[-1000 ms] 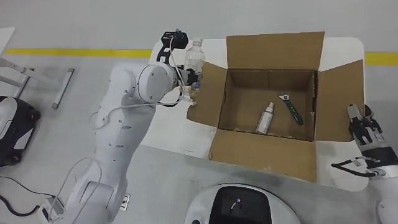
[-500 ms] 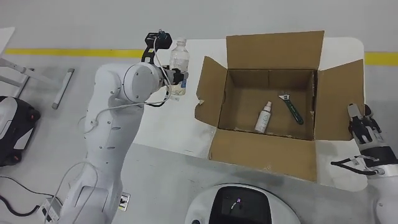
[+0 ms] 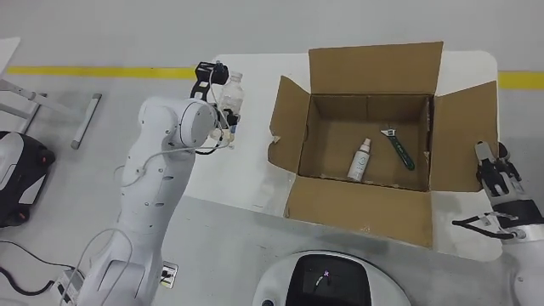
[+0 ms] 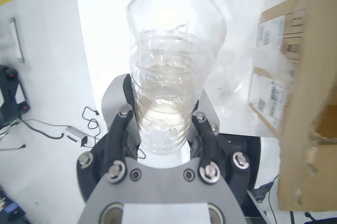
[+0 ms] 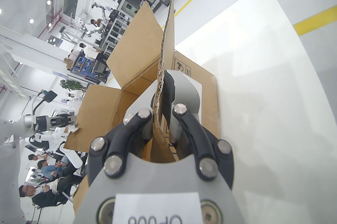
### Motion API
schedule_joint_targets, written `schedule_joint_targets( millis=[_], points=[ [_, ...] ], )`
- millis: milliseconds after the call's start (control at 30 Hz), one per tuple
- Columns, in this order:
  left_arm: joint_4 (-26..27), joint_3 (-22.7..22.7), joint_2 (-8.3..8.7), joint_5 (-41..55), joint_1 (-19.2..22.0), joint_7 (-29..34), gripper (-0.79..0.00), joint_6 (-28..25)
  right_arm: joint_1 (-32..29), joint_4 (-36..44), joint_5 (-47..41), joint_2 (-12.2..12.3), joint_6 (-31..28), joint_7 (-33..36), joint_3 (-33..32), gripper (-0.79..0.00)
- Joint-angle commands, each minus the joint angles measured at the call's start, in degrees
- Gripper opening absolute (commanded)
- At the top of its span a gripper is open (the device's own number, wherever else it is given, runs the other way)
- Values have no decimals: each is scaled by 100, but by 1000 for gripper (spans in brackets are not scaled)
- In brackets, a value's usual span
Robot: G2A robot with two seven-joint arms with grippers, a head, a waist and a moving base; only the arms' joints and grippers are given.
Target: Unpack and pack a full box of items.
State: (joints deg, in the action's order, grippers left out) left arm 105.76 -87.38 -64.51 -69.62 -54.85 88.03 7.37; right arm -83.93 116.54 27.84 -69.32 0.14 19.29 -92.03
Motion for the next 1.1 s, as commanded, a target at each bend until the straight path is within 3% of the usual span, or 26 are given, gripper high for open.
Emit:
schedule_joint_targets(
  millis=[0,100,333,467,933,1067],
  points=[
    [-84,-47,31,-41,-157,-3,-785,-247,0,0,0,0,0,0,0,-785],
    [-131,-3,68,-168,-441,-3,-785,-522,0,0,0,0,0,0,0,-785],
    [-318,282,79,-130,-968,-3,-785,-340,0,0,0,0,0,0,0,-785],
    [-489,352,69,61,-1009,-3,-785,-74,0,0,0,0,0,0,0,-785],
    [-489,352,69,61,-1009,-3,-785,-74,0,0,0,0,0,0,0,-785],
    [-650,411,61,113,-1177,-315,-785,-106,0,0,0,0,0,0,0,-785]
  ],
)
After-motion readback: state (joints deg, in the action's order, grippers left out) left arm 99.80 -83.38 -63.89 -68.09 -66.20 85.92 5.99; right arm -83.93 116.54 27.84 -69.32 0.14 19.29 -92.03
